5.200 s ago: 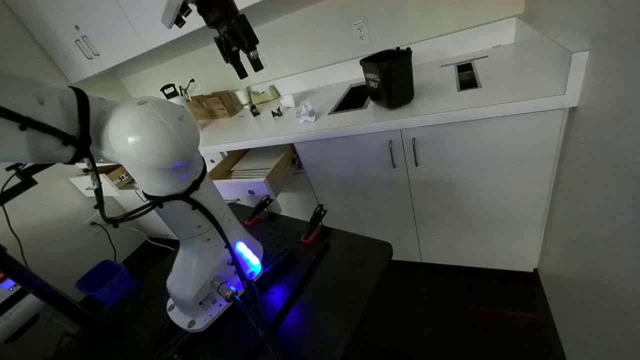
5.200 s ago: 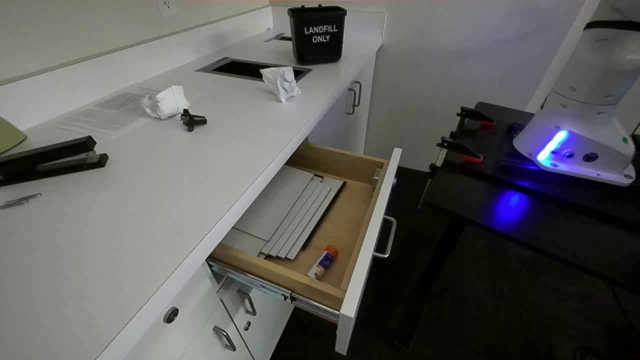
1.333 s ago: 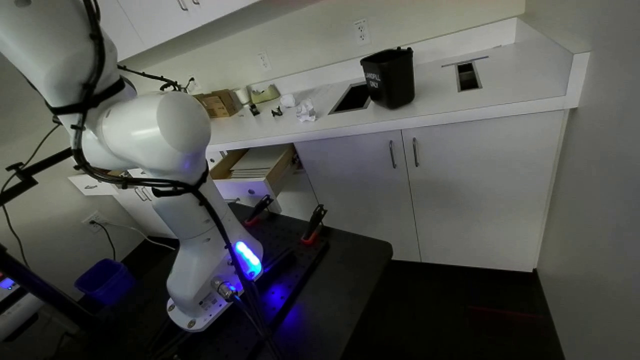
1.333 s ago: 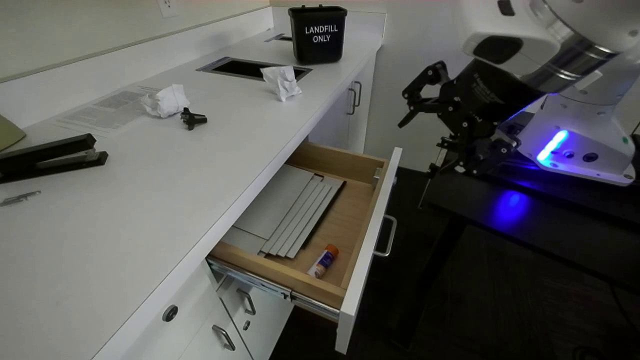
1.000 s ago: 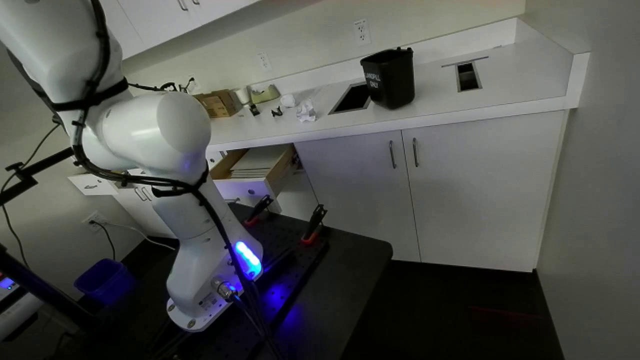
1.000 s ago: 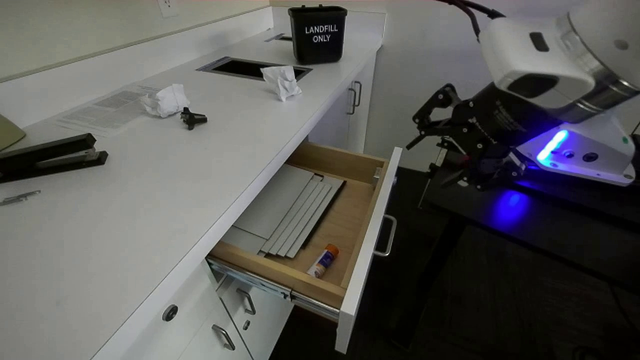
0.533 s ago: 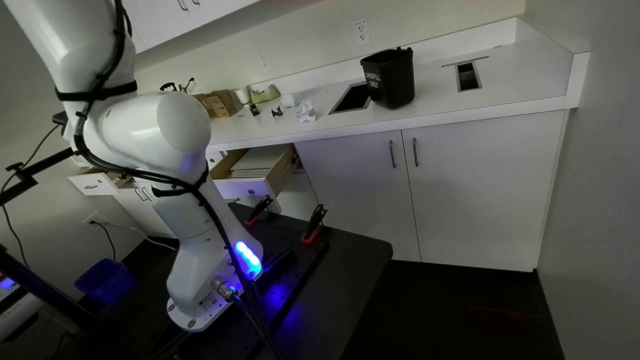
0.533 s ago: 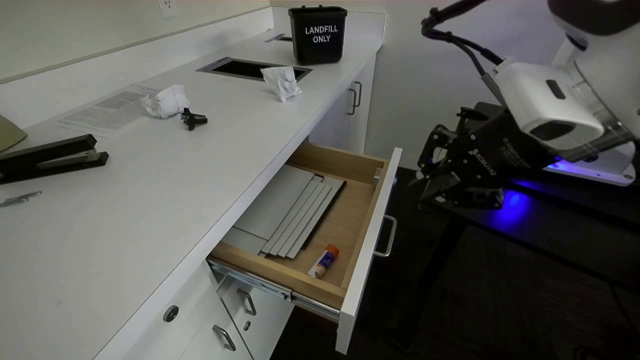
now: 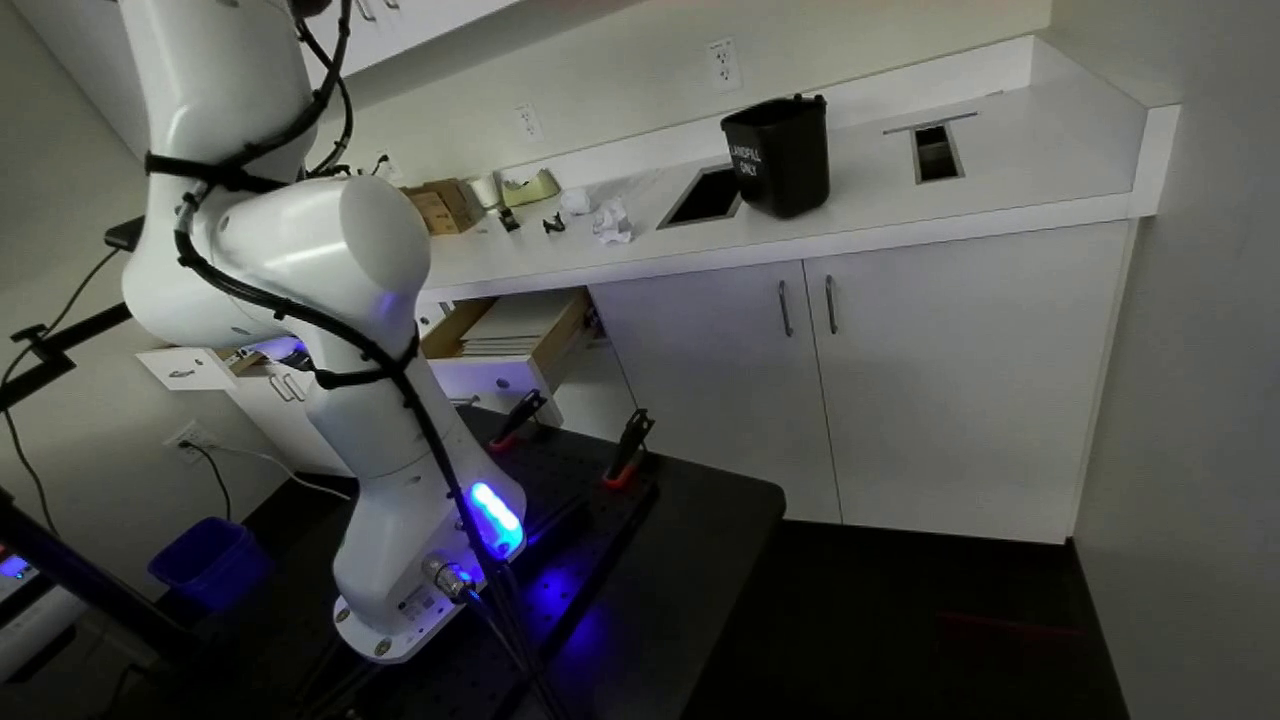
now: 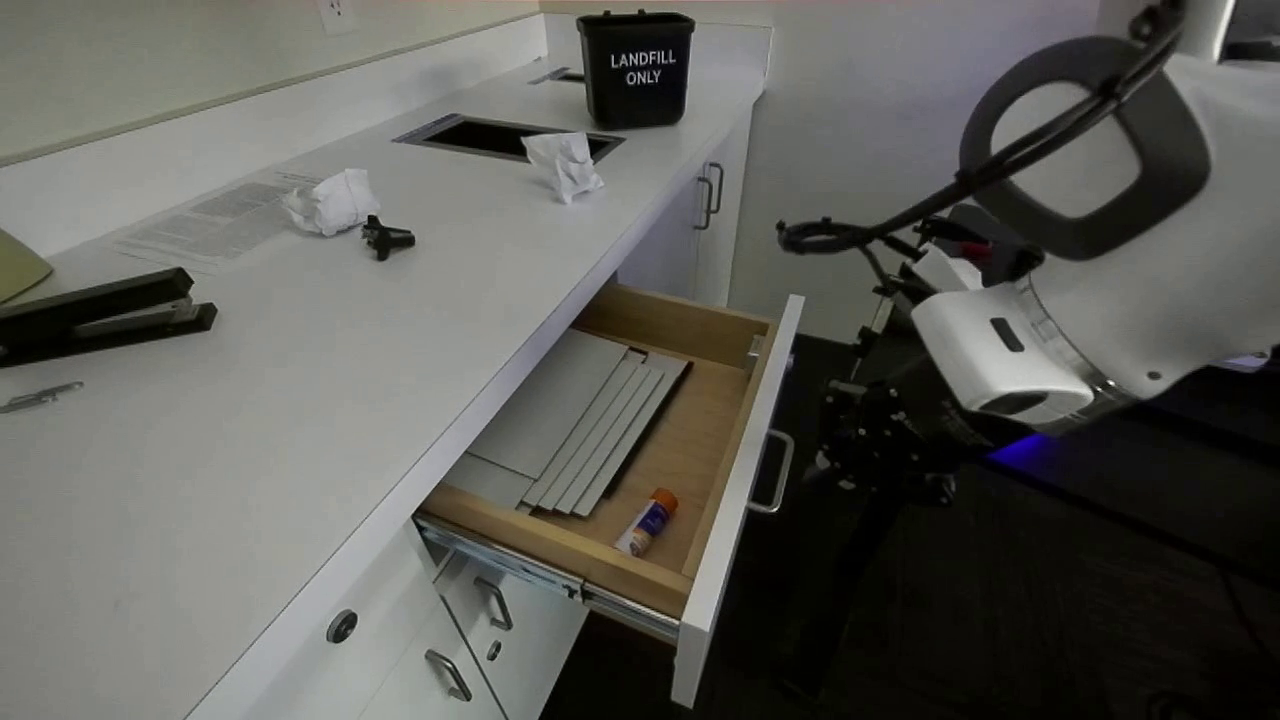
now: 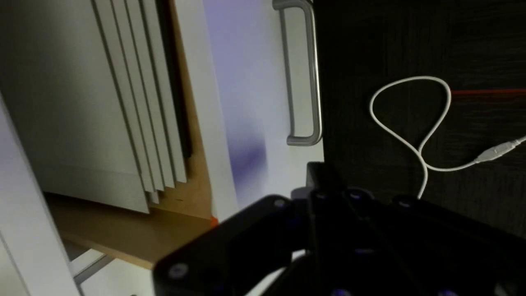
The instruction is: Close the open drawer
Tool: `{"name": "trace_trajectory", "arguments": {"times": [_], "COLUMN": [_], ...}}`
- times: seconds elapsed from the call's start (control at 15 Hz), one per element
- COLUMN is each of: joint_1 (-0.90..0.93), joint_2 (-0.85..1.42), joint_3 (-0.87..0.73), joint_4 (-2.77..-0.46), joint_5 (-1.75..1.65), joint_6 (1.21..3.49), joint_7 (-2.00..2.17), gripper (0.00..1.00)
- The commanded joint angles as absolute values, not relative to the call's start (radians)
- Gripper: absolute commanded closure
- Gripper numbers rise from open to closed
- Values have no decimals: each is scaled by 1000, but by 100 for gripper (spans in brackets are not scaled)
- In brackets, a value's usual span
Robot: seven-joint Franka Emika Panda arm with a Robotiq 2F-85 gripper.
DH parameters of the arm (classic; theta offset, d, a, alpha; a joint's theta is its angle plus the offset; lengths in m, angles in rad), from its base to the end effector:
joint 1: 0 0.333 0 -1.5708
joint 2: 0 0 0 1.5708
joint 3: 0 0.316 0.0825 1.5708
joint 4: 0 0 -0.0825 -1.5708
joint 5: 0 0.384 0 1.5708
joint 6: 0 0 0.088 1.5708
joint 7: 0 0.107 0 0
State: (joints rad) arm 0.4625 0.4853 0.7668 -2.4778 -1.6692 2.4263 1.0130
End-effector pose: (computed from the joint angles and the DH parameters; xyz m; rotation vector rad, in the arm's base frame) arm 0.1070 0.4145 0.1347 1.8881 2.0621 0.5945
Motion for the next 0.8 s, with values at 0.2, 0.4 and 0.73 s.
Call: {"name": "trace_trajectory", "arguments": {"times": [0.2, 0.4, 0.73], "joint_1": [558, 585, 625], "joint_2": [658, 695, 677], "joint_3": [653, 629, 616], "joint_4": [-2340, -2303, -2303], "joint_5": [-1811, -1829, -1811], "joint_6": [2327, 2246, 2104], "joint_7": [1013, 981, 928], "gripper": [100, 100, 100]}}
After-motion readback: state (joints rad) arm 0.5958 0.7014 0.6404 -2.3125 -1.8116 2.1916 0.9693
